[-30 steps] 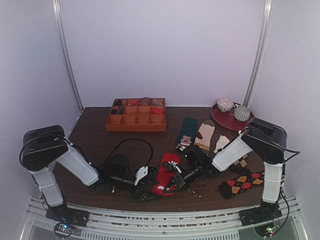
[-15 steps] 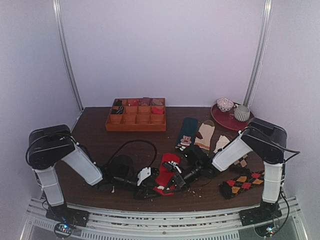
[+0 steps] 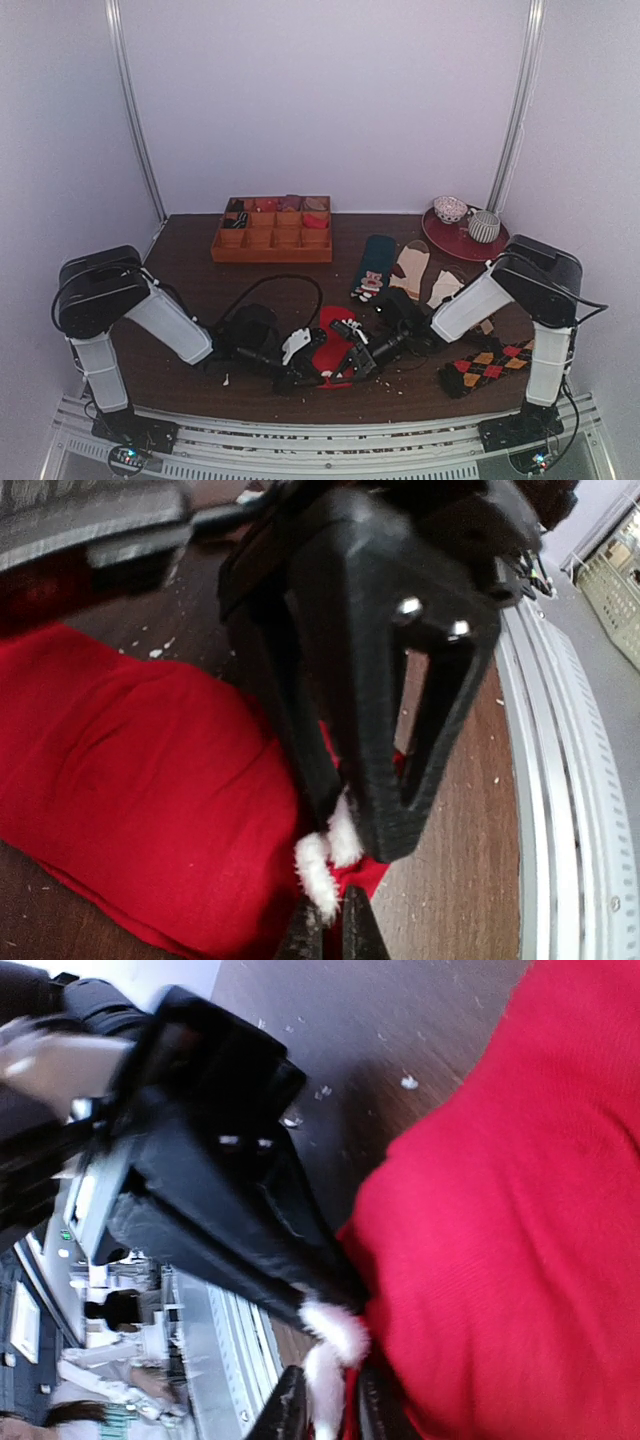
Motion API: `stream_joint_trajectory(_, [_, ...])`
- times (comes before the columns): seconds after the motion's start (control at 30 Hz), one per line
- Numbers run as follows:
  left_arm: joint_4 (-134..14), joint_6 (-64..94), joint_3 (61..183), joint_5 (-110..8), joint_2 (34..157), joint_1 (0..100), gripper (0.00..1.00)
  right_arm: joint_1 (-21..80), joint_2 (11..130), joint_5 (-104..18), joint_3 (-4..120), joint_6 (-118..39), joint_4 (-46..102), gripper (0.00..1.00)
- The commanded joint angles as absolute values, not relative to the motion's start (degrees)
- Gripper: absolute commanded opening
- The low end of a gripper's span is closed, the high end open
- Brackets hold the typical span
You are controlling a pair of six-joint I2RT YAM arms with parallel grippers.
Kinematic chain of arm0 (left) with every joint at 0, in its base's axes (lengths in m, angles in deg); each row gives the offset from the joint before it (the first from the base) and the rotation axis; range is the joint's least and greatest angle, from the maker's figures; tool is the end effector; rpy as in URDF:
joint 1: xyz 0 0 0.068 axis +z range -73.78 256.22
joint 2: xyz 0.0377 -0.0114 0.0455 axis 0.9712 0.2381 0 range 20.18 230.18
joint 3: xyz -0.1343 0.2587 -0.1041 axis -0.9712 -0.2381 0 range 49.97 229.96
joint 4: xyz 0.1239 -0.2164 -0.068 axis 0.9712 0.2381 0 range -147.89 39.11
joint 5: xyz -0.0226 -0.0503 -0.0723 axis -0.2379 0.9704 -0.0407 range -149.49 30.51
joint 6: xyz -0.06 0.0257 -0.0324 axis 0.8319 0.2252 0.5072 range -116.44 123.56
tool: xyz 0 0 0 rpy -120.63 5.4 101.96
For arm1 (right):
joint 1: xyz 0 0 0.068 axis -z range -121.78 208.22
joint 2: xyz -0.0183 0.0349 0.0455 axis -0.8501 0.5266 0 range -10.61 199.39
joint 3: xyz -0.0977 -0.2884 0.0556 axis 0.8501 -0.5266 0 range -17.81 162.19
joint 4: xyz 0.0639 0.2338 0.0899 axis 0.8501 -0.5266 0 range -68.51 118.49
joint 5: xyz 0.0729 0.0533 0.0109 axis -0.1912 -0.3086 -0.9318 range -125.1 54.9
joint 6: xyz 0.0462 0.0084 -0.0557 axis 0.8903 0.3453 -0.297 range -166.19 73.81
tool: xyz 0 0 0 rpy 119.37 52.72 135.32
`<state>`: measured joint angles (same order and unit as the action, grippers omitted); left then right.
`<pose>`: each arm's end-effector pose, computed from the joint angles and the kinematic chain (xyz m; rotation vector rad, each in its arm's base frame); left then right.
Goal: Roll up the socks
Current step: Roll the sock at the center of the board.
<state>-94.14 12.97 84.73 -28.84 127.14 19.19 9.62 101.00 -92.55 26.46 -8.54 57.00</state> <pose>0.1598 -0.3031 0.1162 1.2516 2.0207 -1.1977 0.2017 0.3060 0.1272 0.8753 -2.3811 -1.7847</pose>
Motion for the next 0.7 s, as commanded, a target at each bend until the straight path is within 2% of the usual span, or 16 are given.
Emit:
stream_joint_trajectory(0.0, [-73.4,23.7,88.3,-30.6,128.8,19.0,0.0,10.3,90.3,-86.6,24.8,-18.7,56.1,0.21])
stream_joint_trajectory(0.1, [-67.1,28.0,89.2,-27.6,129.0,19.5,0.0,9.0,82.0,-77.8,21.9,-30.9,53.3,0.25])
stream_joint_trajectory(0.3, [-63.9,30.1,87.8,-24.5,129.7,20.0,0.0,2.8,69.6,-60.5,12.2,-51.3,58.5,0.33])
stream_joint_trajectory(0.43, [-63.1,30.1,88.3,-24.3,130.4,20.1,0.0,-2.4,69.1,-52.6,10.7,-60.6,56.6,0.33])
stream_joint_trajectory(0.67, [-62.7,29.8,88.8,-24.7,130.9,20.2,0.0,-10.2,75.8,-44.6,13.1,-69.8,53.8,0.3])
